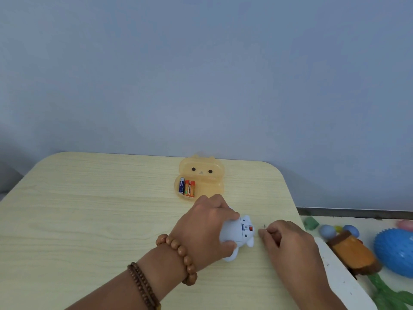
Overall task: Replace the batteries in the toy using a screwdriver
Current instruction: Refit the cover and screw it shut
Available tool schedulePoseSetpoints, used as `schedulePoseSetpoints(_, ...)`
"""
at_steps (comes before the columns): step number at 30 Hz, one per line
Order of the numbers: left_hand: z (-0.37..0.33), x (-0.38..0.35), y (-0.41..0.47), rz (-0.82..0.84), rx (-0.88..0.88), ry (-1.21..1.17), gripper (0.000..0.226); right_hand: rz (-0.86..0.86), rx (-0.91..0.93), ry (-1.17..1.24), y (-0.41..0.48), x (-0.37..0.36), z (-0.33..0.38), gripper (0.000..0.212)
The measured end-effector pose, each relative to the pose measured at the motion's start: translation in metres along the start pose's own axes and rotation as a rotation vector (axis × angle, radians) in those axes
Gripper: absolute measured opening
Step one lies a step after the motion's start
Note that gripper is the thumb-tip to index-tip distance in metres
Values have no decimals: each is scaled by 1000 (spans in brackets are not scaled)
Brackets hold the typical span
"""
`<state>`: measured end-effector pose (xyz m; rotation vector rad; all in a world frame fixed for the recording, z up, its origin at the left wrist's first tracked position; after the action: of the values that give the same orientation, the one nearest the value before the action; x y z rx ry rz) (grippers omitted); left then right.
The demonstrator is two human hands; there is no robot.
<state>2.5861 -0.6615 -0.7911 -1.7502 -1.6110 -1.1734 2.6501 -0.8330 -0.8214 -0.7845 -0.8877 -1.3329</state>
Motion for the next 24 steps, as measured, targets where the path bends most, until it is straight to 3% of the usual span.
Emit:
schedulePoseSetpoints(13, 2, 0, -1, 1, -2, -17, 55, 33, 46, -40, 4, -4, 2, 24)
schedulePoseSetpoints(17, 3, 0, -2, 2, -4, -15, 55, -57, 149, 31, 7, 28, 17, 9)
schedulePoseSetpoints(20, 3, 1, -1, -4, -15, -11, 55, 168, 290, 195, -2, 31, 43, 46)
schedulePoseSetpoints(22, 2, 0, 0, 0, -21, -8, 54, 382, 392, 154, -13, 12, 60, 71)
schedulePoseSetpoints(24, 1, 0, 0, 5, -36, -5, 53, 453, 446, 58, -18, -5, 67, 84)
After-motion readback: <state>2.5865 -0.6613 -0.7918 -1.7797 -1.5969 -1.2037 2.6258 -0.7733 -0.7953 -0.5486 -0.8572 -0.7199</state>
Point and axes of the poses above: each hand's wrist, its own y-axis towards the middle knuckle, its own x-axis out of the back of the hand, z = x × y, the point moved 10 cm from there along y, towards the middle knuckle, and after that the axes turned 12 degrees about -x, right-handed, at the moved point
